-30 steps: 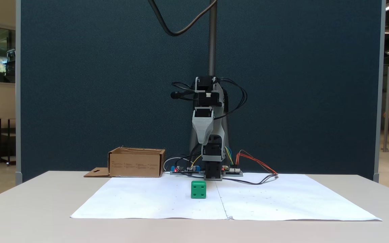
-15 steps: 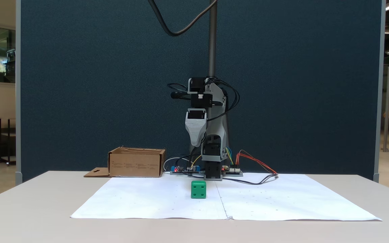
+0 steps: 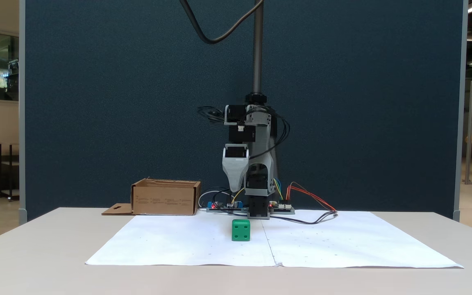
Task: Grasp a green dice and put it in the bin.
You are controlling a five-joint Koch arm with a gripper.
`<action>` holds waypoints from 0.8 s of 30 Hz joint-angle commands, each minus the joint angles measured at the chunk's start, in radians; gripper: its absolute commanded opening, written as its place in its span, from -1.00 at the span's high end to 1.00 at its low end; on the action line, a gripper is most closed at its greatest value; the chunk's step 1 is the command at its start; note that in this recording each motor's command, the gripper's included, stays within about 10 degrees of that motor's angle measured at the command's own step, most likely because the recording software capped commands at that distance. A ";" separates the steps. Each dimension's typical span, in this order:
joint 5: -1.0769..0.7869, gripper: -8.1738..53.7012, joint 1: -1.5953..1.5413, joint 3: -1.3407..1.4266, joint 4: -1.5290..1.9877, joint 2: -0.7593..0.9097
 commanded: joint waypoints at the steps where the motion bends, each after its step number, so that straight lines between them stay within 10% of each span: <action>1: 0.055 -0.66 -0.009 -0.064 -0.021 0.003; 24: 0.222 -0.66 -0.058 -0.052 -0.101 -0.063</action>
